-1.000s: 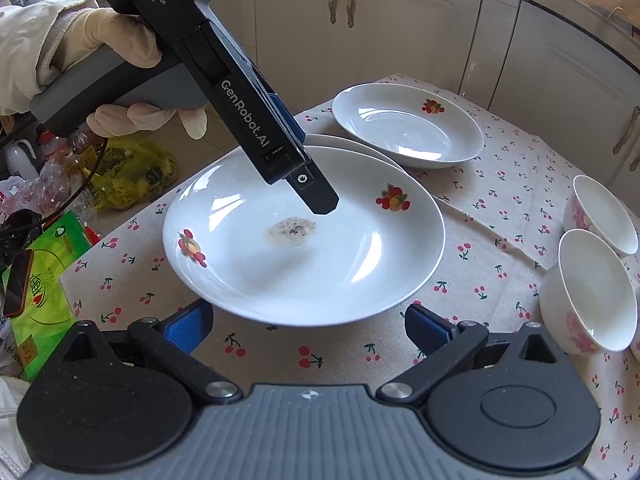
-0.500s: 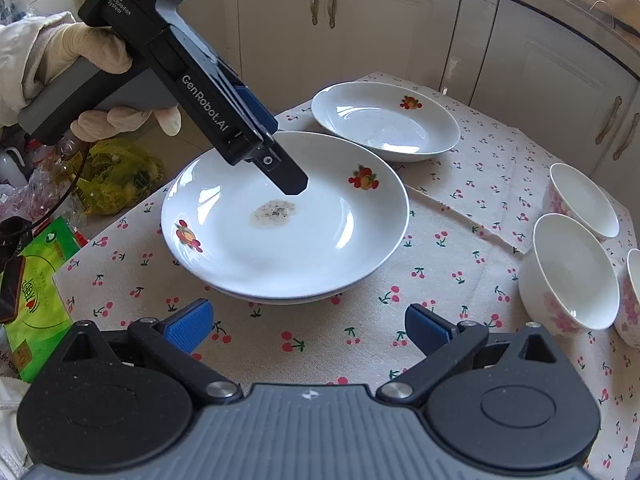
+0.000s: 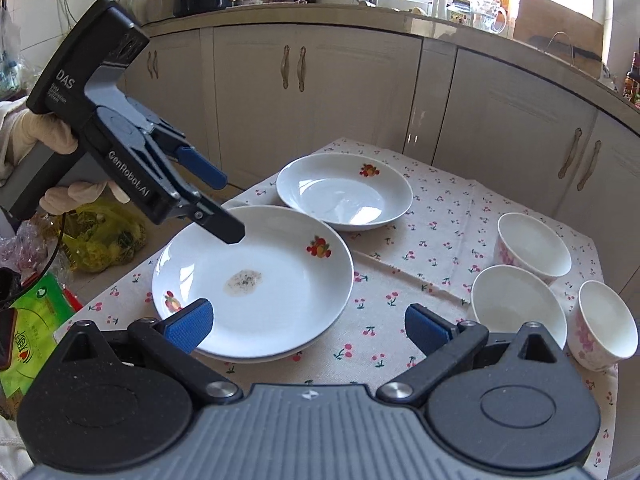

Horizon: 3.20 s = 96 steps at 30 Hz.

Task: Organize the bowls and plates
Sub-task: 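Move the left tool to the next white plate and grasp its rim, then lift the white plate with the left tool and carry it toward the stack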

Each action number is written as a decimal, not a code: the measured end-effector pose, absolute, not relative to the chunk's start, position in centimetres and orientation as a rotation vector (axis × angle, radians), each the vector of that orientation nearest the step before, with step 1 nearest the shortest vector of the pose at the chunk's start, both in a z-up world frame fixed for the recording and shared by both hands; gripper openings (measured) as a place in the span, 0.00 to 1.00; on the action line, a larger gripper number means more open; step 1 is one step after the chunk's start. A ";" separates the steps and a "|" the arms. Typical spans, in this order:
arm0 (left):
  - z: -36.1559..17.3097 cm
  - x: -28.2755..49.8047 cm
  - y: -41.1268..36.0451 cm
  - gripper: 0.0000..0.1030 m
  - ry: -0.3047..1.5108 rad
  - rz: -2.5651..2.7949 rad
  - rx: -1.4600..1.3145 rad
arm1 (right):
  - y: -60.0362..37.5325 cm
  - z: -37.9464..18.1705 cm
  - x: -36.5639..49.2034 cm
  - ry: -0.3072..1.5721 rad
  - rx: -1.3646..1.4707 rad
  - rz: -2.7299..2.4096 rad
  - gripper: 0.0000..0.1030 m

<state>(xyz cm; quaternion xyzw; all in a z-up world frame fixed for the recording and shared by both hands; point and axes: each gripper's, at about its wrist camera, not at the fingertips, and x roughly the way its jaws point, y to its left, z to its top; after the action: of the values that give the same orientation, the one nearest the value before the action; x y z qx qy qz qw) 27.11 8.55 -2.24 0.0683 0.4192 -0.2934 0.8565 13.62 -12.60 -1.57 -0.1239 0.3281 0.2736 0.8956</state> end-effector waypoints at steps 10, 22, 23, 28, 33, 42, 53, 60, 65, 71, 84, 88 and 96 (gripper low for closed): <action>-0.3 26.6 9.4 0.93 0.800 -0.558 0.162 | -12.0 0.3 15.2 0.569 -0.356 0.554 1.00; -1.3 31.6 10.1 0.93 0.784 -0.494 0.168 | -11.7 -0.8 21.0 0.635 -0.268 0.577 1.00; -1.5 32.1 10.0 0.93 0.788 -0.494 0.169 | -11.6 -1.0 21.5 0.639 -0.272 0.575 1.00; -2.6 34.5 9.8 0.93 0.804 -0.494 0.161 | -11.1 -1.8 23.6 0.661 -0.285 0.567 1.00; -3.5 36.8 9.7 0.93 0.824 -0.491 0.164 | -10.6 -2.6 25.7 0.678 -0.334 0.569 1.00; -4.6 41.2 10.0 0.93 0.850 -0.469 0.144 | -10.2 -3.3 30.1 0.735 -0.506 0.641 1.00; -7.4 45.6 9.9 0.91 0.948 -0.477 0.095 | -8.9 -6.3 34.9 0.847 -0.579 0.805 1.00; -8.3 47.0 9.3 0.91 0.982 -0.507 0.087 | -8.1 -8.2 36.4 0.892 -0.593 0.856 1.00; -8.7 47.6 8.7 0.91 0.989 -0.520 0.100 | -7.5 -9.0 36.9 0.903 -0.596 0.900 1.00; -9.0 48.3 8.4 0.91 1.008 -0.541 0.101 | -7.3 -9.2 37.8 0.936 -0.555 0.931 1.00; -9.4 48.8 8.0 0.90 1.028 -0.551 0.107 | -6.4 -9.4 38.3 0.964 -0.607 0.915 1.00; -9.3 49.0 8.2 0.90 1.040 -0.561 0.100 | -6.3 -9.5 38.5 0.968 -0.606 0.930 1.00; -9.3 49.5 8.5 0.90 1.067 -0.583 0.073 | -6.0 -9.4 38.4 0.943 -0.616 0.941 1.00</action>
<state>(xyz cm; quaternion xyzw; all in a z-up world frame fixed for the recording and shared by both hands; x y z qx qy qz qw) 49.52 8.49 -9.33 0.0342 0.5013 -0.2740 0.8200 38.40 -6.03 -9.43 -0.2811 0.4305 0.4292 0.7426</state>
